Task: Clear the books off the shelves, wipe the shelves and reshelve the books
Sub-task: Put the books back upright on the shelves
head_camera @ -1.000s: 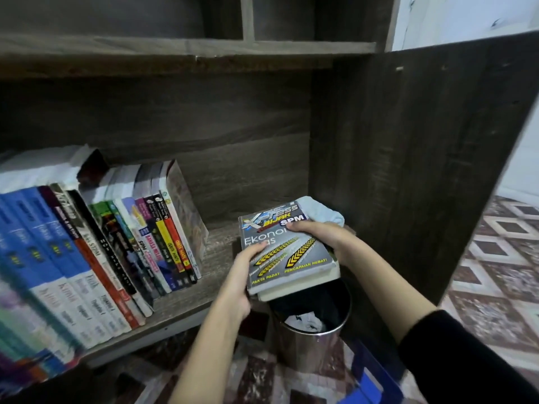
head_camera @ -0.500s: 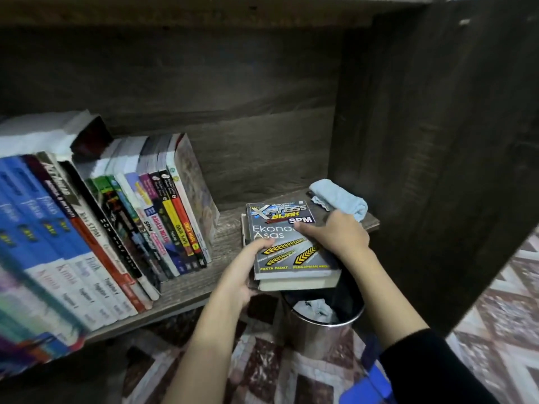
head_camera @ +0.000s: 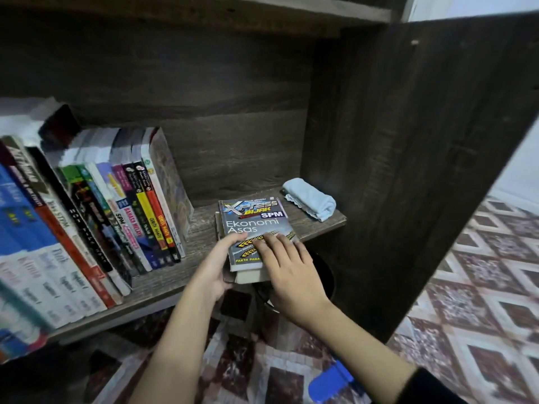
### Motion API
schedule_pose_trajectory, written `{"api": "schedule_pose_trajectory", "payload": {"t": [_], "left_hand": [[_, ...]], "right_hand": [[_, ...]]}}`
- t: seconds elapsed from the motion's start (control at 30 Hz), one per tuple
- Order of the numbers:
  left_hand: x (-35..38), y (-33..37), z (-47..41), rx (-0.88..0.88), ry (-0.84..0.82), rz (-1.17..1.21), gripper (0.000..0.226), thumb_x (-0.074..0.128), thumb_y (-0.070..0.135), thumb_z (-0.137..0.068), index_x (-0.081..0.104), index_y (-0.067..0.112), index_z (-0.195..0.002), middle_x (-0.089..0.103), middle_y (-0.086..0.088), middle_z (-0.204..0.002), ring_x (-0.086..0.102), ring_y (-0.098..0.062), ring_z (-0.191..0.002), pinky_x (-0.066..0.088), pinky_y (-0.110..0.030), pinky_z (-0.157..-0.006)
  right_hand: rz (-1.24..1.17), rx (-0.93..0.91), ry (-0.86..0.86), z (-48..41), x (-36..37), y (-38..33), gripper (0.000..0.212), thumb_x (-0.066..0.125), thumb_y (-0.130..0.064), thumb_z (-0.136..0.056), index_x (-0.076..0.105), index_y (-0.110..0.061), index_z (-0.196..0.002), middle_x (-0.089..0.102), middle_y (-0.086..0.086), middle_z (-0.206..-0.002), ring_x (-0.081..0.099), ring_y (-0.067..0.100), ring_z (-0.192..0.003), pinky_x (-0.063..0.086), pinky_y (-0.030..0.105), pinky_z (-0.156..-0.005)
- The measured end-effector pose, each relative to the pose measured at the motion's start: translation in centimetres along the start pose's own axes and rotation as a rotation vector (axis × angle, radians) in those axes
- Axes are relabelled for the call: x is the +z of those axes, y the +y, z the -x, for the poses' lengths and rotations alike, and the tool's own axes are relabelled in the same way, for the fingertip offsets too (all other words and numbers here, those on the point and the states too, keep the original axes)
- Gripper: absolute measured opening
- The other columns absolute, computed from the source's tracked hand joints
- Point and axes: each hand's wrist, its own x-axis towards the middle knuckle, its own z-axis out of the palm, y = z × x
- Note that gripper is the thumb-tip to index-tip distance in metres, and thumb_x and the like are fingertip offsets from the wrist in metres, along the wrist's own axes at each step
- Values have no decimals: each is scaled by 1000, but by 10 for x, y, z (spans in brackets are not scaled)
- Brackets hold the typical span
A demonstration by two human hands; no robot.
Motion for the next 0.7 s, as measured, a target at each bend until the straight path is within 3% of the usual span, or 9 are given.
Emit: {"api": "schedule_pose_trajectory", "payload": {"t": [0.07,0.13,0.23,0.4,0.5,0.6,0.7], "left_hand": [[0,0,1,0,1,0,28,61,38,-83,68,14,-94,72,-5,-78,66,-22,-74,51,-36,-82],[0,-1,2,-6,7,-6,32,61,41,-81,68,15,-99,72,-5,-83,66,-23,-76,52,-37,-81],[0,1,4,-12,19,-10,32,61,40,-81,68,15,-100,72,-5,-83,67,-22,-74,53,-35,-76],[2,5,6,17,15,-43,46,62,45,-80,66,14,-113,72,-5,-93,67,-24,-84,51,-43,-92],[7,16,14,83,28,-94,47,49,59,-84,64,20,-108,71,-3,-92,65,-18,-81,51,-32,-73],[3,27,15,97,0,47,63,34,69,-86,59,17,-111,68,-10,-105,66,-24,-88,49,-34,-69],[2,28,13,63,0,209,63,33,61,-92,49,11,-129,60,-12,-125,60,-31,-106,47,-39,-79]], "right_hand": [[12,-23,124,-4,7,3,59,43,-25,-72,41,-13,-130,61,8,-125,60,28,-115,49,41,-93],[40,-39,206,-8,11,5,52,35,-24,-76,42,-13,-127,64,8,-121,61,28,-111,50,39,-91],[88,-46,303,-12,21,3,45,37,-23,-81,45,-13,-123,65,9,-117,63,28,-107,45,41,-89],[89,-77,391,-15,22,11,48,42,-28,-77,46,-14,-123,66,6,-116,64,27,-101,39,38,-85],[8,-42,483,-23,13,21,53,60,-25,-70,47,-16,-121,67,3,-114,63,22,-91,37,33,-78],[-244,141,554,-31,0,24,69,83,-21,-57,53,-13,-118,67,2,-107,56,20,-89,40,31,-74],[-759,523,567,-36,-28,10,59,84,-25,-60,56,-14,-112,66,1,-98,59,19,-90,46,32,-76]]}}
